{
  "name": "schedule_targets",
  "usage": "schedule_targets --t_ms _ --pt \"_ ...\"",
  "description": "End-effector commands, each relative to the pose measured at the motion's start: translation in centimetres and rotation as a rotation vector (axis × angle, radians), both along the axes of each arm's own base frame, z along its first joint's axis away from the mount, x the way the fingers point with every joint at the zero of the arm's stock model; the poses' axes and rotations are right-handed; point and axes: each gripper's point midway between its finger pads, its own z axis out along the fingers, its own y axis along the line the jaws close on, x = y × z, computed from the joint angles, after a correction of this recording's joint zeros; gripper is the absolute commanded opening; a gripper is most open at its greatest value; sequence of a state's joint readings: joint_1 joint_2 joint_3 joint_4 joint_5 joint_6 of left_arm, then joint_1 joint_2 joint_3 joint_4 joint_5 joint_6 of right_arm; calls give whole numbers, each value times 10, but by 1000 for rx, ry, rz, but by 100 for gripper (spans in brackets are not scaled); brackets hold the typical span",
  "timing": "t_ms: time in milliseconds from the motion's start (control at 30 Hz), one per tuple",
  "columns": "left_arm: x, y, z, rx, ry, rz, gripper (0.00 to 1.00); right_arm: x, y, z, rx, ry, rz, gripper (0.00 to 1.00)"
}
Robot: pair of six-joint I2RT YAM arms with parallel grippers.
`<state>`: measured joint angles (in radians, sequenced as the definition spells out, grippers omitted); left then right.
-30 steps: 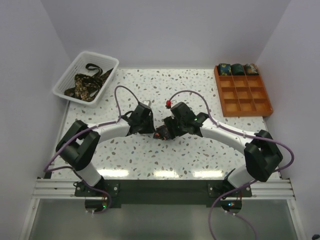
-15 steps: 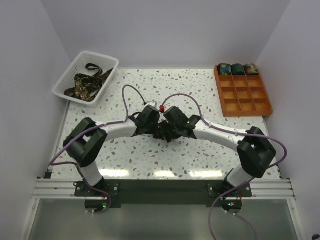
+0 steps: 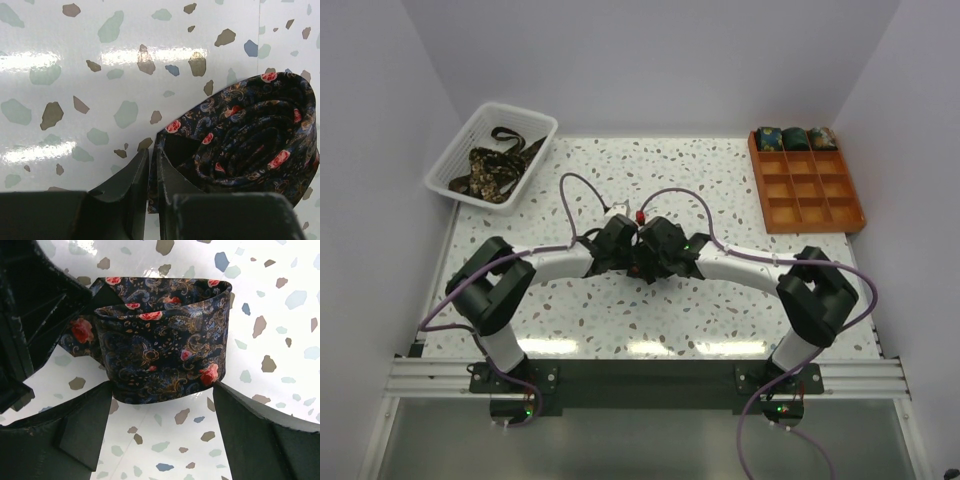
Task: Roll the ties
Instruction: Roll the tie
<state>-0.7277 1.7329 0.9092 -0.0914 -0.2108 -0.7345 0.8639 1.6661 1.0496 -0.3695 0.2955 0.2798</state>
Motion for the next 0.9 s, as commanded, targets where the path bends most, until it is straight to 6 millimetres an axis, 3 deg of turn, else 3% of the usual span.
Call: schedule_targets --t_ms 0,167,267,567,700,867 --pt "-33 20 -41 95 127 17 17 16 7 10 40 -74 -75 85" --pt "-42 22 -46 101 146 19 16 13 10 9 78 -66 -75 85" --pt "-40 23 -37 90 124 33 17 13 11 7 80 -62 -79 85" --pt "-29 28 12 -44 38 104 32 10 14 14 92 -62 -47 85" --pt "-34 17 30 -118 24 70 34 5 9 24 97 -58 -39 85" --pt "-43 -5 30 -218 15 6 34 -2 4 29 111 -37 -61 83"
